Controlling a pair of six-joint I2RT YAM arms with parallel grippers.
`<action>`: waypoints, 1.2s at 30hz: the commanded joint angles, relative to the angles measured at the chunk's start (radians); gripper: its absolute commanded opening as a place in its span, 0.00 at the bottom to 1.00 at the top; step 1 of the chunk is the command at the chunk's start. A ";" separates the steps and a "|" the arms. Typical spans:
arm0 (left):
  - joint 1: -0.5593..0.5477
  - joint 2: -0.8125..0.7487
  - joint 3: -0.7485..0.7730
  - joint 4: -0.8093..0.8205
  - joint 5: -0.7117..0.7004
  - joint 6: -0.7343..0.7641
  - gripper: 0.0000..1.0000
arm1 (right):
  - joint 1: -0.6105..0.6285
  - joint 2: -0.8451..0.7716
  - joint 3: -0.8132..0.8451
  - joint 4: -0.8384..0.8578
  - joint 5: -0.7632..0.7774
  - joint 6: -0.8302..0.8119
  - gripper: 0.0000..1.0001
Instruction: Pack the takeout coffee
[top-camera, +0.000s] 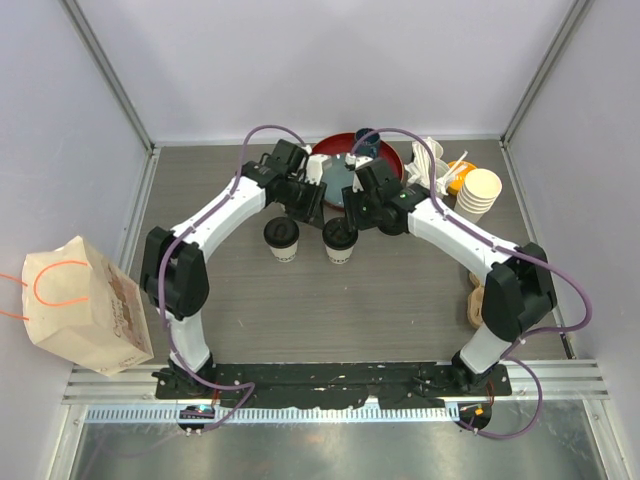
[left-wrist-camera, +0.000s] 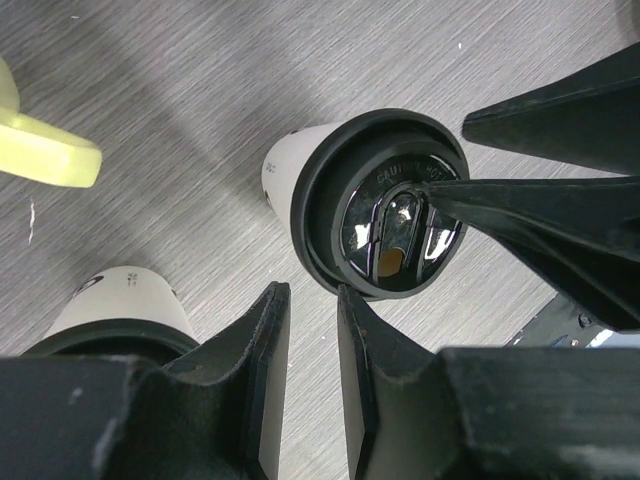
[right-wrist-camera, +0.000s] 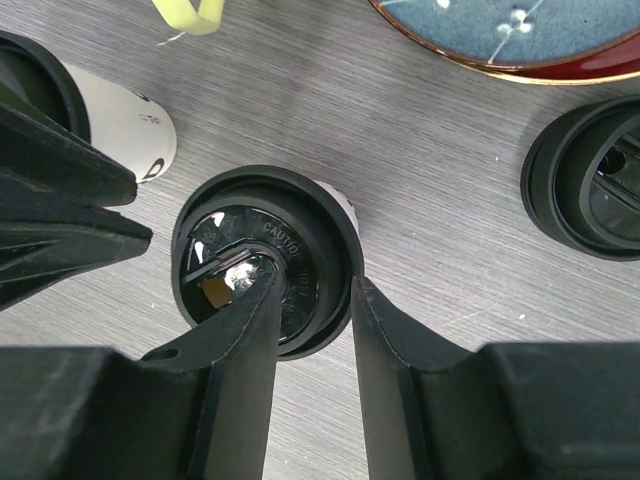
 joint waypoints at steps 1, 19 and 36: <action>-0.009 0.017 0.048 0.031 0.002 -0.014 0.29 | -0.009 0.007 -0.024 0.069 -0.025 -0.003 0.38; -0.011 0.117 0.021 0.020 0.031 -0.002 0.16 | -0.020 -0.011 -0.196 0.154 -0.079 0.011 0.14; 0.004 0.153 -0.034 0.003 0.025 0.036 0.09 | -0.020 -0.024 -0.437 0.290 -0.134 0.111 0.01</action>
